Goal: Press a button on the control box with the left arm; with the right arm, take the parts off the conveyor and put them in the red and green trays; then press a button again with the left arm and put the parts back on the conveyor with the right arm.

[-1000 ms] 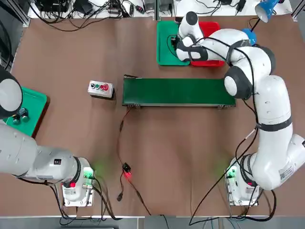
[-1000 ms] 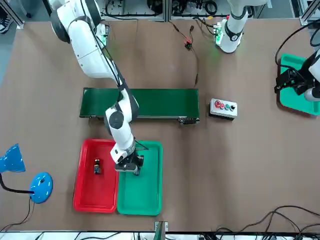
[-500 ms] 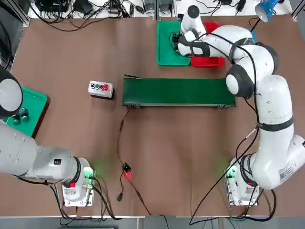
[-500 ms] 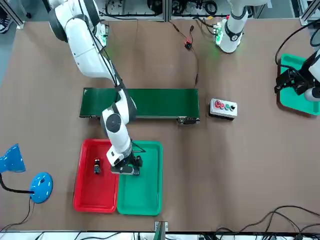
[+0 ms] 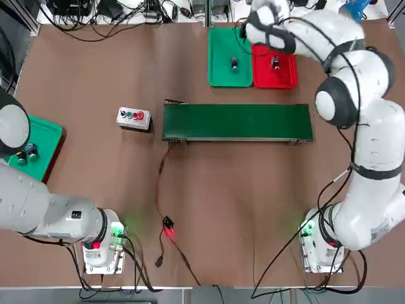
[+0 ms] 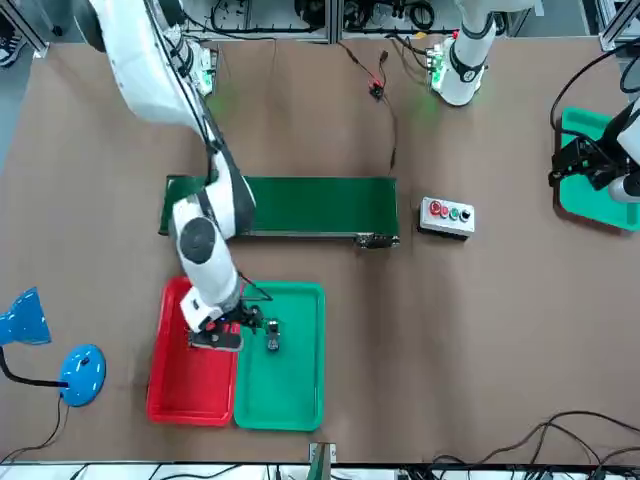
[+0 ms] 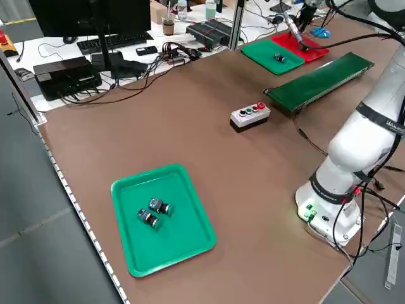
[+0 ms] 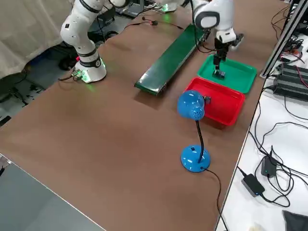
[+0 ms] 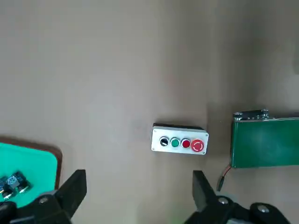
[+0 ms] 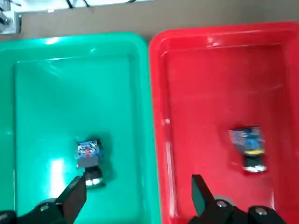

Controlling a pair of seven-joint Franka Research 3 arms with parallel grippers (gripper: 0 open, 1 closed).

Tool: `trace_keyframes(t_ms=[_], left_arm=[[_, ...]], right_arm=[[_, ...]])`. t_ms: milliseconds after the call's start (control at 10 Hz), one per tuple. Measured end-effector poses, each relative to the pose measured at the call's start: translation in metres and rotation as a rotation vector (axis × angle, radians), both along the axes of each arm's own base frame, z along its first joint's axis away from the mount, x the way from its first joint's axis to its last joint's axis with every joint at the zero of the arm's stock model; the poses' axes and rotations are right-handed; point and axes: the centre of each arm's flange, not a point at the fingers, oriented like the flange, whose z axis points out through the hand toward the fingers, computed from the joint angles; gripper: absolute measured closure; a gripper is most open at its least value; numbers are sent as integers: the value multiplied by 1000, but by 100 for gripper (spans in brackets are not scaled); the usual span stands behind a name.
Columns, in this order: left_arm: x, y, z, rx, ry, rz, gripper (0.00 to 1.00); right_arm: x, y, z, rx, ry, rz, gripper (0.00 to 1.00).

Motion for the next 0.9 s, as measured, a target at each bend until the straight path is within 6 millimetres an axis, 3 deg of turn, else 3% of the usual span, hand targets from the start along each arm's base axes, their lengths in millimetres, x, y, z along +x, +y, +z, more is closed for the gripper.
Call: trace_keyframes(t_ms=[400, 700, 900], left_arm=[[0, -1, 0, 0, 0, -2, 0], [0, -2, 0, 0, 0, -3, 0], [0, -2, 0, 0, 0, -3, 0]], right_arm=[[-22, -40, 99, 11, 96, 31, 1], [-40, -126, 185, 31, 145, 22, 1], [-68, -186, 254, 70, 134, -15, 1]])
